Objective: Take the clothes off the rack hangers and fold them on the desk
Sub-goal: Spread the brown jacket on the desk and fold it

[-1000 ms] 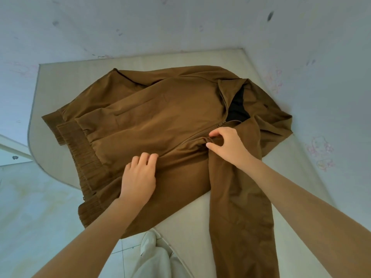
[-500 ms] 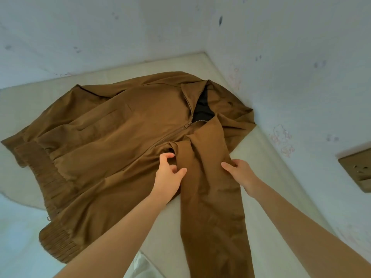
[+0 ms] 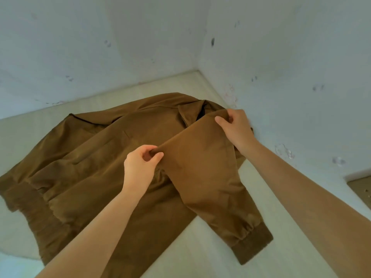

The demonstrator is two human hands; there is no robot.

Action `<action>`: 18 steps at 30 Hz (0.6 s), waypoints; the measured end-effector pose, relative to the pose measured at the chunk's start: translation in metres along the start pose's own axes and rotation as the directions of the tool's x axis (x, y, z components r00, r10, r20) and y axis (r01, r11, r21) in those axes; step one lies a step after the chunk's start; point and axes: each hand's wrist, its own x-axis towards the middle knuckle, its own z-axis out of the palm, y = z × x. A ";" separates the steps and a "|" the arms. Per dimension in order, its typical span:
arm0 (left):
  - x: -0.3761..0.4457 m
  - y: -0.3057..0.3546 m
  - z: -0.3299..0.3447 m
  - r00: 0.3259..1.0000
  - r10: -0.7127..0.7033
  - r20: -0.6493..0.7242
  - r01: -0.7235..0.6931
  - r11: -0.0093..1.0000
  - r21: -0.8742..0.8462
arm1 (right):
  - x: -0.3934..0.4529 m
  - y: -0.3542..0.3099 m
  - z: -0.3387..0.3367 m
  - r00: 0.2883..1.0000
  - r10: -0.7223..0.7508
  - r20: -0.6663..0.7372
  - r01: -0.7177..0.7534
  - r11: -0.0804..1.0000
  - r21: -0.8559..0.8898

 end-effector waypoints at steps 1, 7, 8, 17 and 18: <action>0.012 -0.002 0.000 1.000 -0.004 0.013 0.003 1.000 0.027 | 0.014 -0.005 0.009 1.000 -0.003 0.010 0.004 0.999 -0.033; 0.058 -0.021 0.005 0.944 -0.154 0.292 0.187 0.978 -0.089 | 0.073 -0.009 0.071 0.995 0.011 0.104 0.017 0.966 -0.258; 0.062 -0.025 0.006 0.929 -0.186 0.320 0.238 0.962 -0.133 | 0.080 -0.007 0.083 0.995 -0.006 0.100 0.037 0.948 -0.317; 0.090 -0.057 0.026 0.958 -0.235 0.166 0.243 0.969 -0.032 | 0.101 0.030 0.169 0.993 -0.112 -0.032 0.075 0.825 -0.560; 0.091 -0.061 0.028 0.959 -0.240 0.153 0.248 0.968 -0.034 | 0.102 0.034 0.174 0.993 -0.111 -0.028 0.076 0.818 -0.570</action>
